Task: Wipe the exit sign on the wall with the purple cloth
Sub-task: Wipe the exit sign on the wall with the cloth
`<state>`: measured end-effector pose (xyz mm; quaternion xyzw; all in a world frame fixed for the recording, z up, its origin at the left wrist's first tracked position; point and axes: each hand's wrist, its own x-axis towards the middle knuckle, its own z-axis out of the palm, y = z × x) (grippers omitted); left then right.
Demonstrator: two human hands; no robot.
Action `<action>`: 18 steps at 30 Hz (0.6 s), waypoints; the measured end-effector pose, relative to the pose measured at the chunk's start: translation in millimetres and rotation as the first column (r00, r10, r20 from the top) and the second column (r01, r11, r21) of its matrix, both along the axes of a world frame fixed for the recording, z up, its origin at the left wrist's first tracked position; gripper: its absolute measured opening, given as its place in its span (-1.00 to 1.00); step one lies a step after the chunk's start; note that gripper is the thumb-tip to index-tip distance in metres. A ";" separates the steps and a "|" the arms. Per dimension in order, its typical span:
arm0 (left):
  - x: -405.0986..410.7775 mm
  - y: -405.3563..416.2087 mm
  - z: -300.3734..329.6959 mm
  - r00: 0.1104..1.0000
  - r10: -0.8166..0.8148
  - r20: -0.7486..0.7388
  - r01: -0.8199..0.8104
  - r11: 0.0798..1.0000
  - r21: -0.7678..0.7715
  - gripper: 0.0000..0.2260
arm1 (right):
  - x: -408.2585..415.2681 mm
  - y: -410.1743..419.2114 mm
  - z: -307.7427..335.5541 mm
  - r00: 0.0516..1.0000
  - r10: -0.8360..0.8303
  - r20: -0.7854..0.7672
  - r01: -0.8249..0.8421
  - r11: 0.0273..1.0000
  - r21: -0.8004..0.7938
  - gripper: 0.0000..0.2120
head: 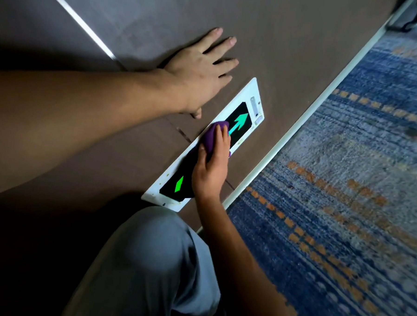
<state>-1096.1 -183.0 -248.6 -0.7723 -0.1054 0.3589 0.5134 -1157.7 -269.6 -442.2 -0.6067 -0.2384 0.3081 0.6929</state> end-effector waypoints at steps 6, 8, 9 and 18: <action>-30.4 -12.0 -10.0 0.999 0.009 0.035 -0.008 1.000 -0.014 -0.04 | 29.9 17.5 3.4 0.998 -0.057 0.033 0.058 0.998 -0.025 -0.45; -40.5 -15.6 -12.8 0.999 0.008 0.041 -0.008 1.000 -0.006 -0.06 | 35.5 23.1 4.3 0.996 -0.078 0.044 0.080 0.996 -0.034 -0.46; -46.8 -17.3 -11.8 0.999 0.008 0.046 -0.008 1.000 -0.009 -0.06 | 34.8 23.7 4.9 0.996 -0.078 0.051 0.080 0.996 -0.042 -0.46; -63.5 -26.3 -4.4 0.996 -0.030 0.083 0.031 0.999 -0.016 -0.09 | -25.1 -12.0 11.5 0.996 -0.017 0.083 0.016 1.000 0.002 -0.44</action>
